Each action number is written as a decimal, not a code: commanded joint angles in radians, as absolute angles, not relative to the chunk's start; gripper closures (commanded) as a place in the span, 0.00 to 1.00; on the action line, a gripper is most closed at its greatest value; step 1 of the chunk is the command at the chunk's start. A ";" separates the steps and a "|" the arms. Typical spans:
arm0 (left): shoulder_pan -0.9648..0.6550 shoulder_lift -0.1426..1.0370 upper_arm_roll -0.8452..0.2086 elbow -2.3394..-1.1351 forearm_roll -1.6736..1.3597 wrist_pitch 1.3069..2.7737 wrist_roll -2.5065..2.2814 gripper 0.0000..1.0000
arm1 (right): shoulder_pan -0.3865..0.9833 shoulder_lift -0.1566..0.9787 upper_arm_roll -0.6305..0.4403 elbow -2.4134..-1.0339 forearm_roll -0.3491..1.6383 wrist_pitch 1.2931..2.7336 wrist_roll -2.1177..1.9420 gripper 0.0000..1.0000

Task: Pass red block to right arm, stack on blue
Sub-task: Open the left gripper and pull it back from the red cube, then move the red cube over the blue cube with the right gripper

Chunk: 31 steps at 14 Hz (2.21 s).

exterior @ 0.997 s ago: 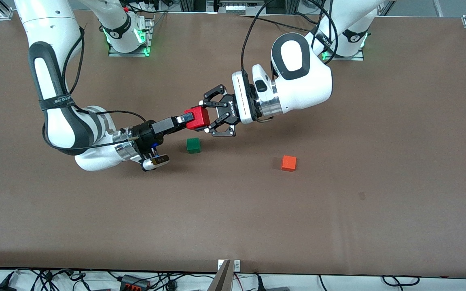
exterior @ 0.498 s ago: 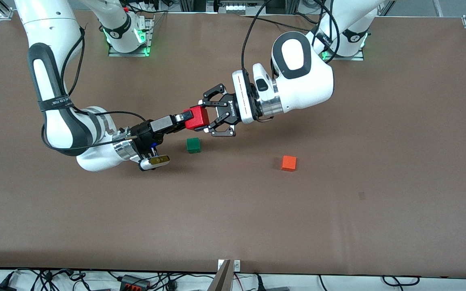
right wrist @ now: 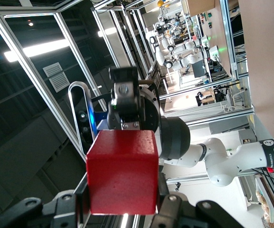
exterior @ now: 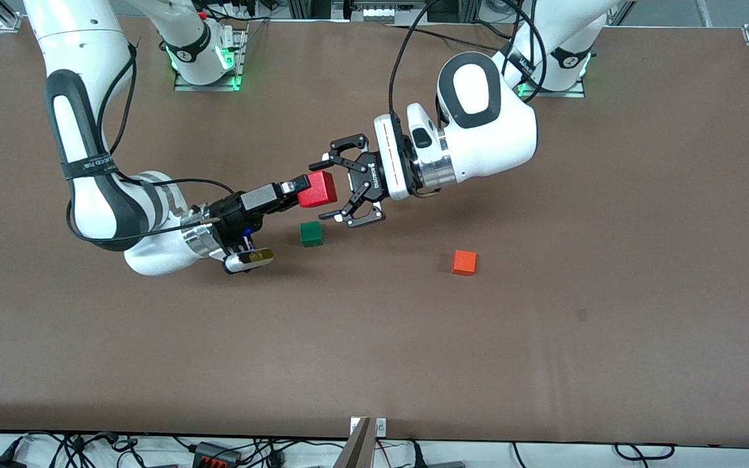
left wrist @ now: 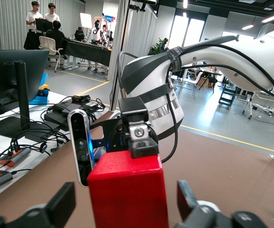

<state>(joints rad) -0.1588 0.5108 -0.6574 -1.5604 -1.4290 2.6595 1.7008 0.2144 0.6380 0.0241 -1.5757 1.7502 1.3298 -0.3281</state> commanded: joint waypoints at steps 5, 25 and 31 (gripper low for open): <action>-0.057 0.476 -0.667 -1.583 -1.456 2.501 1.735 0.00 | 0.215 0.644 0.008 -1.525 1.625 1.327 -0.330 1.00; 0.201 0.454 -0.647 -1.548 -0.530 1.855 0.878 0.00 | 0.224 0.533 -0.117 -1.512 0.066 1.653 -0.257 1.00; 0.206 0.454 -0.649 -1.533 -0.148 1.757 0.501 0.00 | 0.267 0.330 -0.117 -1.920 -0.080 2.038 -0.028 1.00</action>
